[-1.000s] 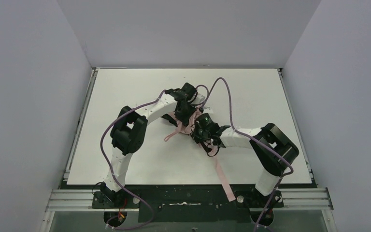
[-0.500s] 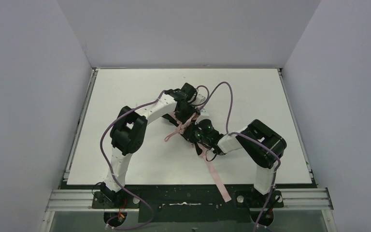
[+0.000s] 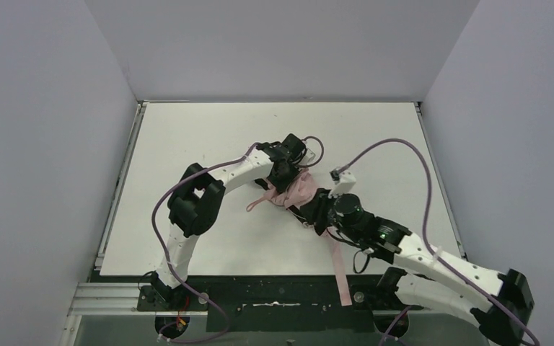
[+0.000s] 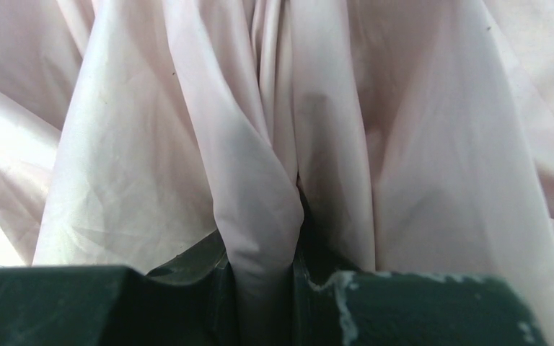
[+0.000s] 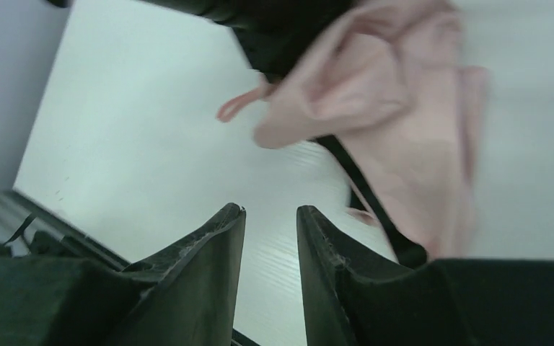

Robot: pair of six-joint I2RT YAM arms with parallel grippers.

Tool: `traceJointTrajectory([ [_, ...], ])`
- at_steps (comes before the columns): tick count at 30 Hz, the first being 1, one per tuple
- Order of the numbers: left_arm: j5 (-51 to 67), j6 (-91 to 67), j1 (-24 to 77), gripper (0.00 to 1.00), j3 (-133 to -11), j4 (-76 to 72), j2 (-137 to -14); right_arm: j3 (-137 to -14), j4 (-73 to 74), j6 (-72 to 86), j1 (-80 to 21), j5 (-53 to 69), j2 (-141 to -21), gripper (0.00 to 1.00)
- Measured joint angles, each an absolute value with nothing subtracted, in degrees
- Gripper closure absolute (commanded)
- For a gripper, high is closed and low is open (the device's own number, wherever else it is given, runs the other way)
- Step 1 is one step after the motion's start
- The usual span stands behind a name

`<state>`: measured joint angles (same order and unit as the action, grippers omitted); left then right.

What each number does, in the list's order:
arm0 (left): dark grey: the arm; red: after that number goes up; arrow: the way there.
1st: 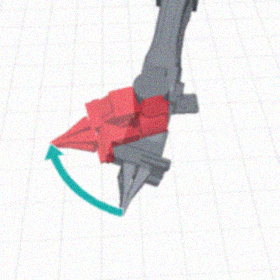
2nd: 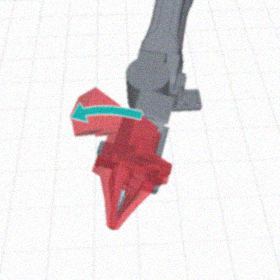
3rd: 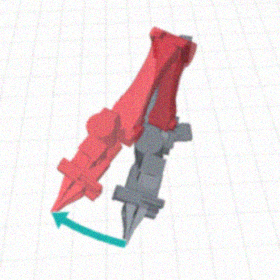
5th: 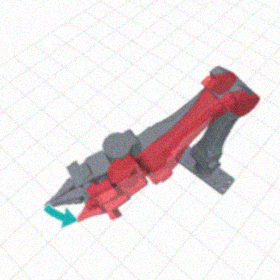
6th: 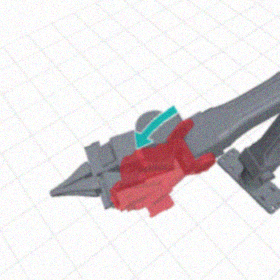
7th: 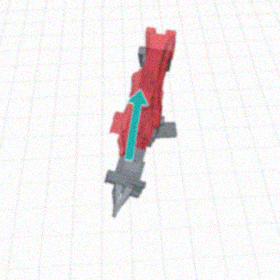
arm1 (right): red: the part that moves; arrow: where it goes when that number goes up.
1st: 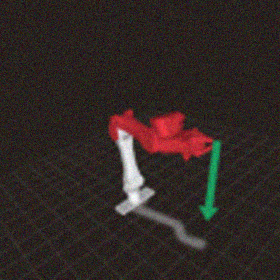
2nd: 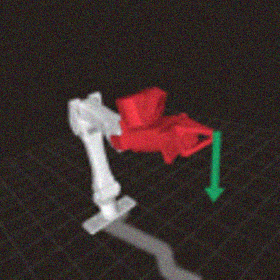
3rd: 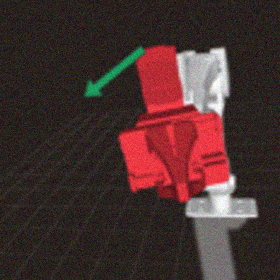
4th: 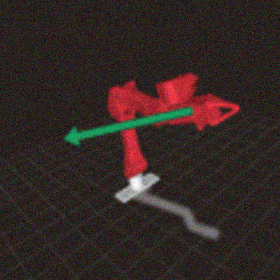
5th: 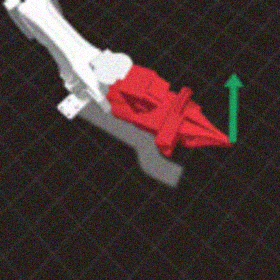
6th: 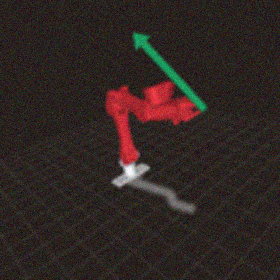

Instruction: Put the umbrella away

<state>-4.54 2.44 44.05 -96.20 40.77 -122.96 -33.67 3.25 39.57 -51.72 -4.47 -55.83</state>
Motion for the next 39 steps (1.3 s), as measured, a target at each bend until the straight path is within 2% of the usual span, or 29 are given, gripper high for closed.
traceJointTrajectory([
  [3,-6.28,3.29,44.73,1.00,-95.37,39.88,-122.58,-33.98,19.90,44.58,-51.27,-14.00,-45.52,0.64],
  [6,-8.51,5.04,45.82,1.00,-92.66,37.34,-121.16,-35.66,32.77,48.18,-49.91,-20.75,-41.25,0.58],
  [9,-10.90,7.51,47.31,1.00,-89.32,34.39,-119.52,-39.22,40.77,48.80,-46.63,-24.05,-42.65,0.53],
  [12,-13.63,10.41,49.19,1.00,-85.89,31.29,-117.89,-43.40,42.70,45.87,-37.76,-22.98,-47.70,0.45],
  [14,-15.46,12.01,50.52,1.00,-84.07,29.54,-117.14,-45.06,41.23,43.22,-30.83,-20.58,-51.13,0.36],
  [16,-17.89,13.89,52.07,1.00,-82.21,27.53,-116.60,-45.32,37.69,40.21,-23.33,-16.19,-54.57,0.31],
  [21,-25.67,19.81,57.01,1.00,-75.68,19.27,-115.07,-46.72,26.52,33.82,-11.86,-2.90,-64.58,0.25],
  [24,-29.17,24.97,60.71,1.00,-68.93,11.64,-112.66,-49.54,19.51,31.16,-9.50,4.43,-72.07,0.20],
  [31,-29.54,37.39,66.08,1.00,-54.70,-6.04,-107.11,-55.88,8.03,22.33,-8.23,17.45,-84.18,0.19],
  [35,-28.67,42.30,66.22,1.00,-49.30,-14.59,-105.58,-60.27,9.43,14.28,-8.25,24.58,-86.80,0.17],
  [39,-27.81,46.98,66.22,1.00,-44.21,-22.85,-104.64,-66.35,18.20,3.14,-8.73,32.14,-87.55,0.13],
])
